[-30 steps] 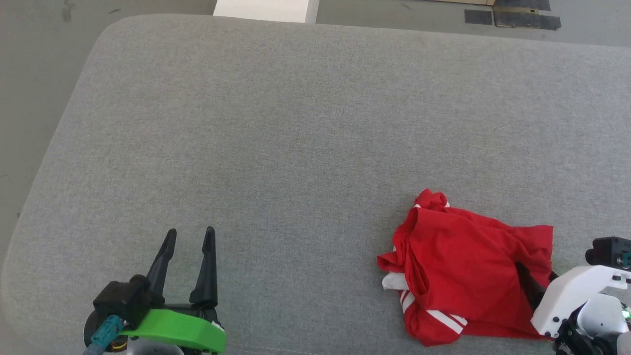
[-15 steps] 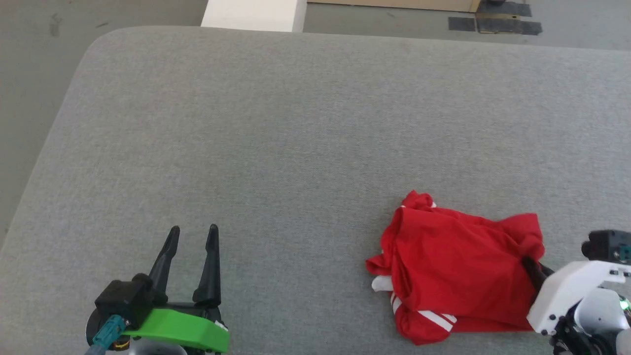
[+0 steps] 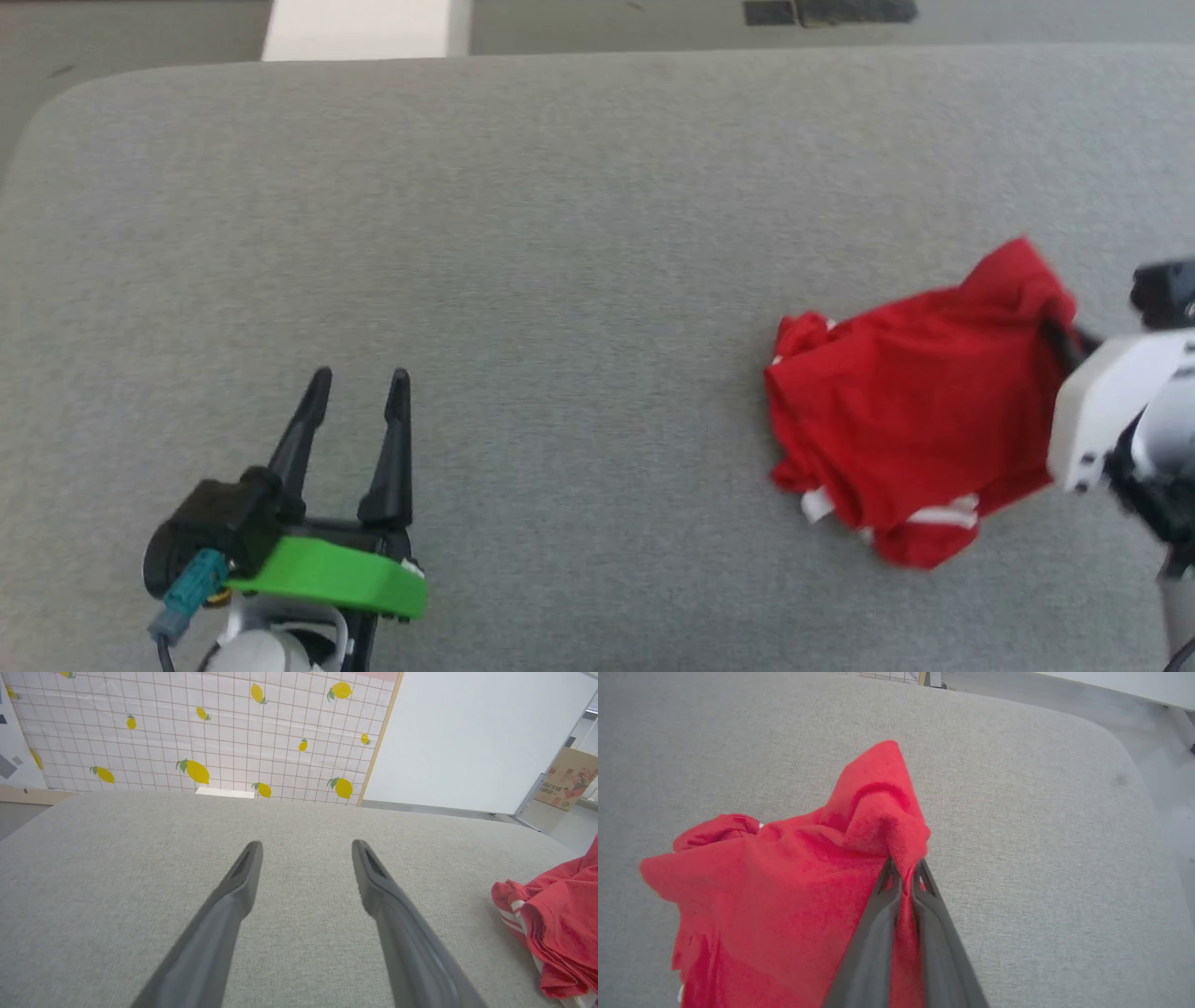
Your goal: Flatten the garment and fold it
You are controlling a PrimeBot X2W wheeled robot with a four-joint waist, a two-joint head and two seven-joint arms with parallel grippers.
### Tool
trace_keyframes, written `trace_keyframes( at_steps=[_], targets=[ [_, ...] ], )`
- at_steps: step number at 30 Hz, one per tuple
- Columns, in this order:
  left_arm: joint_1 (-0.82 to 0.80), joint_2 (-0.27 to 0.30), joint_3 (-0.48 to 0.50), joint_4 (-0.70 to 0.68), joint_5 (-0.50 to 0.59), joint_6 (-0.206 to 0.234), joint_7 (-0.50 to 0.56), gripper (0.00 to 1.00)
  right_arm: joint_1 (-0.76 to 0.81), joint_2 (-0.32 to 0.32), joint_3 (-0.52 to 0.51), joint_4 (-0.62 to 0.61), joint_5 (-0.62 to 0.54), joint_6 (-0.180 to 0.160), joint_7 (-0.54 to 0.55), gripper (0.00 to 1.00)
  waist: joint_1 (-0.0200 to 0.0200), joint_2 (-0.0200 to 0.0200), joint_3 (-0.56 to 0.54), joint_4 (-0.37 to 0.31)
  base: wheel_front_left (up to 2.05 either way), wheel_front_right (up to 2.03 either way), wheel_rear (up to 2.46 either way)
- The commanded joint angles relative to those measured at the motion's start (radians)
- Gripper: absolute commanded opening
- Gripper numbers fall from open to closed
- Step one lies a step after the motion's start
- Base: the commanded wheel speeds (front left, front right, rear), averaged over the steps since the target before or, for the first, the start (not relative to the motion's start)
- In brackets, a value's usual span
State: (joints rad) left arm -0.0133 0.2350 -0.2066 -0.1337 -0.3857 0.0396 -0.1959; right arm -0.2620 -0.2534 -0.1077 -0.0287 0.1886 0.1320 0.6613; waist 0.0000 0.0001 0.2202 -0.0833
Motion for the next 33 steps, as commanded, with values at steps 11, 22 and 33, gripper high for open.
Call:
trace_keyframes(
  at_steps=[11, 22, 33],
  targets=[
    [-0.105, 0.053, 0.008, -0.055, 0.045, 0.005, 0.045, 1.0, -0.209, -0.168, -0.02, 0.112, -0.087, -0.001, -0.034, 0.0, 0.0, -0.0001, 0.169, -0.121, 0.0, 0.0, 0.0],
    [-0.208, 0.112, -0.003, -0.148, 0.099, 0.002, 0.122, 1.0, -0.345, -0.29, -0.075, 0.236, -0.181, -0.001, -0.107, 0.0, 0.0, -0.0001, 0.304, -0.18, 0.0, 0.0, 0.0],
    [-0.279, 0.158, -0.002, -0.259, 0.147, 0.009, 0.181, 1.0, -0.436, -0.401, -0.131, 0.354, -0.263, -0.001, -0.208, 0.0, 0.0, -0.0001, 0.44, -0.202, 0.0, 0.0, 0.0]
  ],
)
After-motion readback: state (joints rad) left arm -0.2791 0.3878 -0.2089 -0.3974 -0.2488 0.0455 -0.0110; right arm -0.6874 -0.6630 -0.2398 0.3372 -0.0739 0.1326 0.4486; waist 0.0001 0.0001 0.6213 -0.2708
